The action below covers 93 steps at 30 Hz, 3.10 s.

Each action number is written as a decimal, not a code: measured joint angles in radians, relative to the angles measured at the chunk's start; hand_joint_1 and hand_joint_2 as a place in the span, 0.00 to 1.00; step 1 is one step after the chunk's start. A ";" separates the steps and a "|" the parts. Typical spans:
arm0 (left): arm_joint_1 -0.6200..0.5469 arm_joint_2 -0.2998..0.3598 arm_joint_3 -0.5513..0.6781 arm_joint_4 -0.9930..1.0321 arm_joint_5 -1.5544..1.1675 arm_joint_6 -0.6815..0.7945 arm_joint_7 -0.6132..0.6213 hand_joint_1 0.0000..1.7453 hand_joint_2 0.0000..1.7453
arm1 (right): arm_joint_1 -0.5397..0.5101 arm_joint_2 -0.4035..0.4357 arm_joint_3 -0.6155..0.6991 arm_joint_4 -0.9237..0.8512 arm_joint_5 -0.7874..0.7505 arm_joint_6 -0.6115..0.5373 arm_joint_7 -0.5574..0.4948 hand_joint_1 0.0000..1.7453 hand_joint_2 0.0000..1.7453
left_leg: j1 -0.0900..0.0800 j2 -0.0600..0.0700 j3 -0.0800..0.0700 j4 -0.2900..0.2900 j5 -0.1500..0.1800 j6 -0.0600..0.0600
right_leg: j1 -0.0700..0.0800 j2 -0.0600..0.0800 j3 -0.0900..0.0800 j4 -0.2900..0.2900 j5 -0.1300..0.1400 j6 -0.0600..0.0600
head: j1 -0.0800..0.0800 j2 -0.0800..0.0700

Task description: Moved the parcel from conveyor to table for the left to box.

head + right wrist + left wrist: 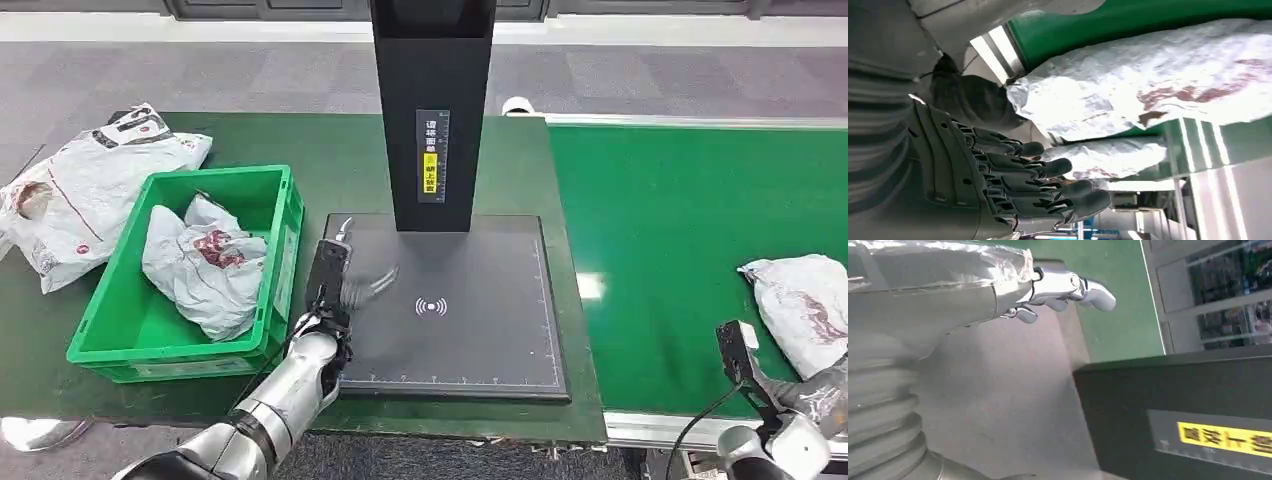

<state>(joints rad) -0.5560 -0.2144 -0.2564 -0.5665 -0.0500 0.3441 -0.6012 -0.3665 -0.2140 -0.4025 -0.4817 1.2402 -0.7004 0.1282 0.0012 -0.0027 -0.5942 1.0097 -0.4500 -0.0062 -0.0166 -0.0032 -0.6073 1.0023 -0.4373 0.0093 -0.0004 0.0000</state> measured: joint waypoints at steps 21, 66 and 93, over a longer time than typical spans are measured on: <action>0.028 0.020 -0.002 -0.012 -0.045 0.016 0.002 0.00 1.00 | -0.087 -0.020 0.026 0.105 0.167 0.131 0.189 0.00 1.00 | 0.000 0.000 0.000 0.000 0.001 0.001 | 0.000 0.000 0.000 0.000 0.000 0.000 | 0.000 0.000; 0.056 0.036 0.053 -0.069 -0.085 0.028 0.017 0.00 1.00 | -0.158 -0.055 0.082 0.186 0.302 0.282 0.376 0.00 1.00 | 0.000 -0.001 -0.001 0.000 0.001 0.001 | 0.000 -0.002 0.000 0.000 0.000 0.000 | 0.000 0.000; 0.060 0.050 0.075 -0.074 -0.087 -0.012 0.009 0.00 1.00 | -0.136 -0.048 0.004 0.196 0.057 0.641 0.188 1.00 1.00 | 0.001 0.000 0.003 0.000 0.001 0.001 | 0.002 -0.001 0.004 -0.001 0.000 0.000 | 0.000 0.000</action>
<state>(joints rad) -0.4958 -0.1644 -0.1812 -0.6409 -0.1374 0.3323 -0.5920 -0.5021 -0.2621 -0.3986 -0.2853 1.2970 -0.0592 0.3162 0.0027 -0.0027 -0.5910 1.0100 -0.4493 -0.0050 -0.0147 -0.0037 -0.6030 1.0011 -0.4372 0.0097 -0.0008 0.0000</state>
